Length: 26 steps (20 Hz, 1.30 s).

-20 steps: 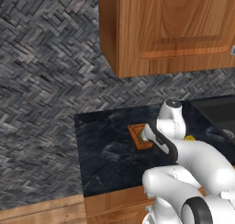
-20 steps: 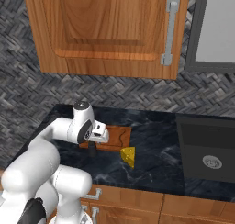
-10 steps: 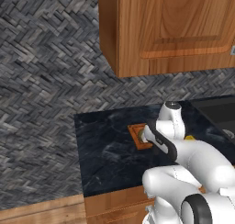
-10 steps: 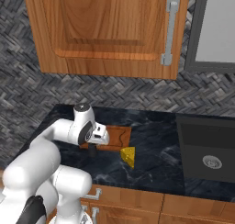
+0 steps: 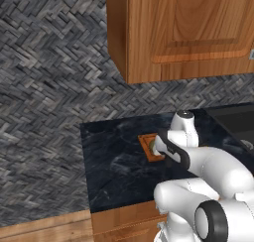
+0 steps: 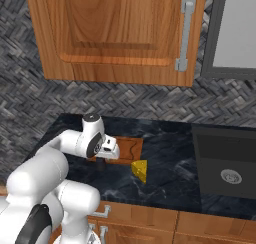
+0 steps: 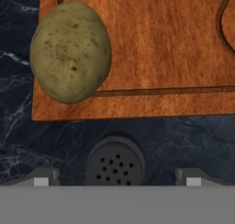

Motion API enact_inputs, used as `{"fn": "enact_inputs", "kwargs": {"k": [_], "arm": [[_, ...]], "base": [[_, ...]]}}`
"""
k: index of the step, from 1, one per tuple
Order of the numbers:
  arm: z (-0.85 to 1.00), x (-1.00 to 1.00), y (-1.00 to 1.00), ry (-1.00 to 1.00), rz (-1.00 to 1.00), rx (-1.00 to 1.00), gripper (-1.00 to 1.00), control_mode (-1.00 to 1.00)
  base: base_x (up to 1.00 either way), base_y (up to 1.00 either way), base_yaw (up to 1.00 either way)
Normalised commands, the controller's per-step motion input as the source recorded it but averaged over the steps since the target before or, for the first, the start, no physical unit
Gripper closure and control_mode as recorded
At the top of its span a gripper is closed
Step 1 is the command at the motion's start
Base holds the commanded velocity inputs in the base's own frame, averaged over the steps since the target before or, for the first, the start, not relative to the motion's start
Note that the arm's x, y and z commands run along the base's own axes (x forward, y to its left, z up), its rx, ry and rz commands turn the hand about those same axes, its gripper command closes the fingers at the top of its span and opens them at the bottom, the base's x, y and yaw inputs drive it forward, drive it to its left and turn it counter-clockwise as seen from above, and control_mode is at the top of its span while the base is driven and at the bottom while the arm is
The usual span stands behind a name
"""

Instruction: Retrieve the reheated potato from the microwave, then place the potato, cheese, and condiment on the cutting board.

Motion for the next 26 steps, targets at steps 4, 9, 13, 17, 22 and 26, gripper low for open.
{"fn": "enact_inputs", "kwargs": {"k": [4,9,13,17,22,26], "arm": [[-0.12,0.0,0.0,0.02,0.0,0.0,-1.0,-1.0],[-0.12,0.0,0.0,0.01,0.0,0.0,-1.0,-1.0],[-0.08,0.0,0.0,0.0,0.0,0.0,-1.0,-1.0],[-0.01,0.0,0.03,0.0,0.0,0.0,-1.0,-1.0],[0.0,0.0,0.05,0.0,0.0,0.0,-1.0,-1.0],[0.0,0.0,0.05,0.0,0.0,0.0,-1.0,-1.0]], "base": [[0.0,0.0,0.0],[0.0,0.0,0.0],[0.0,0.0,0.0],[0.0,0.0,0.0],[0.0,0.0,0.0],[0.0,0.0,0.0]]}}
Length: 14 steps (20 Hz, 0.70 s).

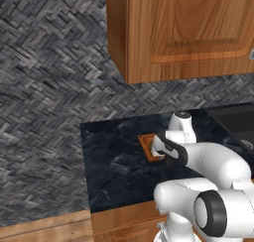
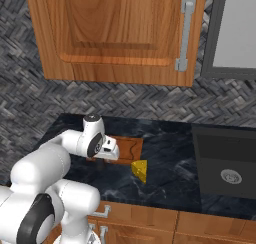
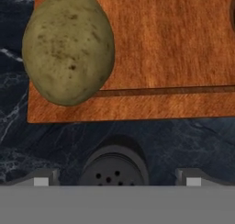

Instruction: Retrieve the reheated potato from the microwave, then place the potato, cheese, and condiment on the cutting board.

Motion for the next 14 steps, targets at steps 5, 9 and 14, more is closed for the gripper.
{"fn": "enact_inputs", "kwargs": {"k": [5,9,14], "arm": [[-0.03,0.0,0.03,0.0,0.0,0.0,-1.0,-1.0],[-0.01,0.0,0.0,0.0,0.0,0.0,1.0,-1.0],[-0.03,0.0,0.0,0.0,0.01,0.0,1.0,-1.0]], "base": [[0.0,0.0,0.0],[0.0,0.0,0.0],[0.0,0.0,0.0]]}}
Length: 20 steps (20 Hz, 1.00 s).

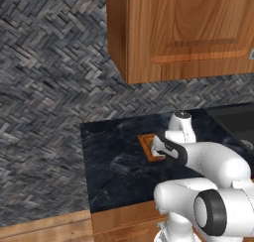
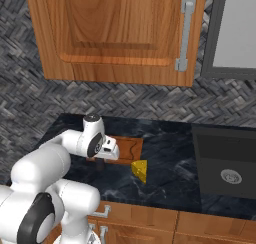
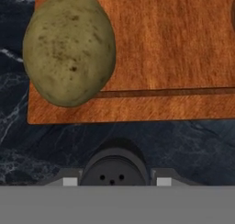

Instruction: Retrieve the reheated potato from the microwave, then place the potato, cheese, and condiment on the cutting board.

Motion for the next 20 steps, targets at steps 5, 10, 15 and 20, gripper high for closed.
{"fn": "enact_inputs", "kwargs": {"k": [5,10,15,20], "arm": [[-0.02,0.0,0.0,0.0,0.03,0.02,1.0,-1.0],[0.0,0.0,0.0,0.0,0.04,0.01,1.0,-1.0],[0.3,-0.1,-0.03,-0.01,0.03,0.01,1.0,-1.0],[0.48,-0.06,-0.03,-0.02,0.0,0.01,1.0,-1.0]], "base": [[0.0,0.0,0.0],[0.0,0.0,0.0],[0.0,0.0,0.0],[0.0,0.0,0.0]]}}
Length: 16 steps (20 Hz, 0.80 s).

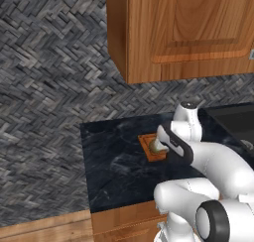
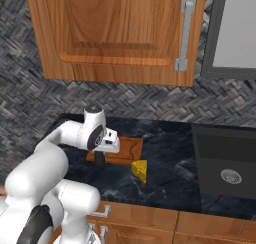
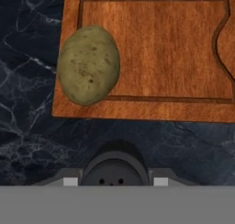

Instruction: Retrieve the reheated potato from the microwave, then place the potato, cheese, and condiment on the cutting board.

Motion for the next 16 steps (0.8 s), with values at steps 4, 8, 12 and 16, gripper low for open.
{"fn": "enact_inputs", "kwargs": {"k": [4,8,12,16], "arm": [[0.36,0.13,-0.01,0.01,0.0,0.0,1.0,-1.0],[0.27,0.25,0.0,0.0,0.0,0.0,1.0,-1.0],[0.12,0.25,-0.01,0.0,0.0,0.0,1.0,-1.0],[0.0,0.33,-0.08,0.0,0.0,0.0,1.0,-1.0]], "base": [[0.0,0.0,0.0],[0.0,0.0,0.0],[0.0,0.0,0.0],[0.0,0.0,0.0]]}}
